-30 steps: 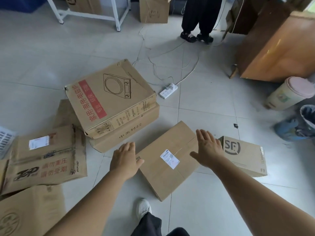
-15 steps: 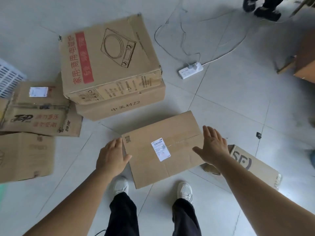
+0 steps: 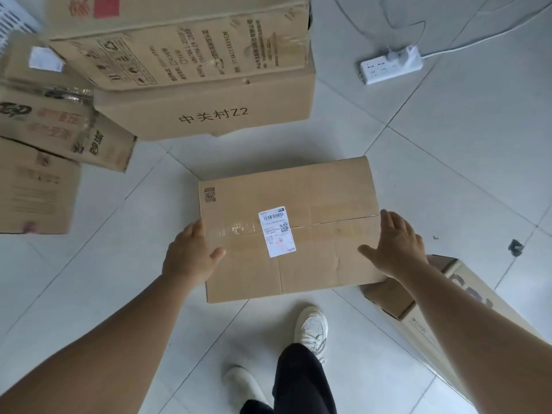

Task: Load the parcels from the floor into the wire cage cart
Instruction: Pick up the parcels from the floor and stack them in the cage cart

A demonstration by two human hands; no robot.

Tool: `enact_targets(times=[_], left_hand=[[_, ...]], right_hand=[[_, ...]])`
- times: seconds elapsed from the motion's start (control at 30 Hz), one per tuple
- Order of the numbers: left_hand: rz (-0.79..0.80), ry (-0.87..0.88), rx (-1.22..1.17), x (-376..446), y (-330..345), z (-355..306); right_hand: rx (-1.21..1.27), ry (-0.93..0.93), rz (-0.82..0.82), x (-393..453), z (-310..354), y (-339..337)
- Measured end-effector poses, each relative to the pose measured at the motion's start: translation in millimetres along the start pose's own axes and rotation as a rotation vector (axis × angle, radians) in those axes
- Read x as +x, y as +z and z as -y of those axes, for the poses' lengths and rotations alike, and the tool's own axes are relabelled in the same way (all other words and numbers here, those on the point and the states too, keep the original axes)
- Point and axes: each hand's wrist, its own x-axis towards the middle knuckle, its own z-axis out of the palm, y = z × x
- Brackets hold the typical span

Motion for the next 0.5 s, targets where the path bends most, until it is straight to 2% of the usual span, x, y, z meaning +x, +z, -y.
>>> enact_targets(times=[0.27,0.5], left_hand=[[0.078,-0.107,-0.044,67,104,28],[0.017,-0.218,-0.244,105,155,47]], right_hand=[[0.099,0.086,-0.008,92,-5,79],[0.257,0.232,-0.055,134,-17,126]])
